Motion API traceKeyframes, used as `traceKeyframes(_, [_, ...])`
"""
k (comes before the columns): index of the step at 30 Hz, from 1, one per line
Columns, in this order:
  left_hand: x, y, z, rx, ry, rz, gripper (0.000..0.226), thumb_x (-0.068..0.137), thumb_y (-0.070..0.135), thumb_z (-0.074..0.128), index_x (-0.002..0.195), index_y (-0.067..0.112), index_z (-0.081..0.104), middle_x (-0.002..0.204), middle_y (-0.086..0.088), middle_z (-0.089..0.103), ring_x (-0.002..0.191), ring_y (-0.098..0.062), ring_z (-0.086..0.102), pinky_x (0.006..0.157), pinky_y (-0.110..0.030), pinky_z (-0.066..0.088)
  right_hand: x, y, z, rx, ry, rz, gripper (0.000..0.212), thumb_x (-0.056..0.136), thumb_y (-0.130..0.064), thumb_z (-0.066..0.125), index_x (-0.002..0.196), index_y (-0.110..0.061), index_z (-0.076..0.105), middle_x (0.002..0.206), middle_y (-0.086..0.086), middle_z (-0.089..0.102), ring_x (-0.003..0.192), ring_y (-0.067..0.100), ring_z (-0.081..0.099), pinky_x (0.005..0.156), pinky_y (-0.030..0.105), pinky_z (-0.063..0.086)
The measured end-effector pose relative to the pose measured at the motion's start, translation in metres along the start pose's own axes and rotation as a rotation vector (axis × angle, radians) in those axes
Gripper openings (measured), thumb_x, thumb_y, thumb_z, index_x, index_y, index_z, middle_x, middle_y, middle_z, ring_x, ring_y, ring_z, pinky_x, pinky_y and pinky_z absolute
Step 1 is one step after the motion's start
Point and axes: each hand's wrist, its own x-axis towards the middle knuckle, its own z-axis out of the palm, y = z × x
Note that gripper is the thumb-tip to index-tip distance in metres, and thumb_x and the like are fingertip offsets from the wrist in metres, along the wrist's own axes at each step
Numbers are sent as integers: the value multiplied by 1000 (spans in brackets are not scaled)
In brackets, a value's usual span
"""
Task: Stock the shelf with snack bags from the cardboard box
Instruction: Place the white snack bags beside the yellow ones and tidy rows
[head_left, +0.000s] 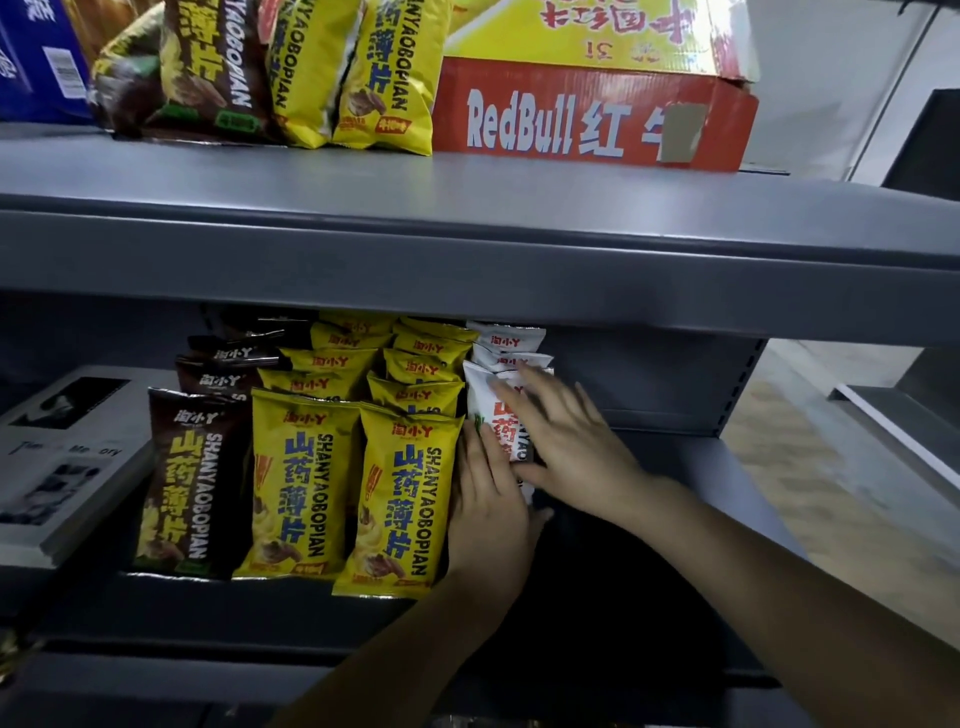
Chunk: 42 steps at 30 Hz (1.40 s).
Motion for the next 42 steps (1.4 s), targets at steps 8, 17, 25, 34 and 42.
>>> traceKeyframes(8, [6, -4, 17, 5, -136, -30, 130, 45, 41, 90, 142, -7, 17, 140, -34, 37, 129, -41, 45, 99, -44, 48, 1, -1, 11, -108, -115, 51, 112, 73, -50, 72, 153, -27, -4, 161, 2, -7, 148, 21, -9, 115, 58, 13])
traceKeyframes(17, [-17, -1, -11, -25, -48, 82, 65, 82, 23, 51, 137, -8, 38, 140, -29, 42, 128, -38, 47, 96, -43, 50, 0, -16, -3, -131, -167, 98, 94, 86, -36, 60, 153, -21, -4, 161, 6, -11, 148, 24, -10, 116, 58, 8])
traceKeyframes(25, [-43, -65, -70, 119, 159, 389, 61, 84, 26, 46, 142, 7, 39, 150, -18, 34, 141, -34, 26, 110, -53, 26, -17, -26, 10, -209, 40, 11, 102, 50, -52, 85, 137, -12, 49, 143, 12, 48, 129, 28, 51, 96, 57, 44])
traceKeyframes(34, [-44, -116, -72, 307, -4, 324, 87, 77, 76, 30, 149, 27, 26, 153, -17, 29, 135, -38, 37, 101, -54, 43, -14, -38, 10, -297, -125, 70, 103, 84, -53, 61, 152, -23, -9, 160, 7, -15, 148, 27, -8, 116, 56, 9])
traceKeyframes(42, [-39, -101, -73, 276, -17, 295, 108, 57, 69, 72, 146, 25, 32, 151, -17, 33, 132, -41, 41, 99, -54, 44, -19, -42, 24, -356, 7, 100, 105, 48, -52, 88, 139, -17, 49, 144, 10, 48, 132, 28, 47, 101, 58, 38])
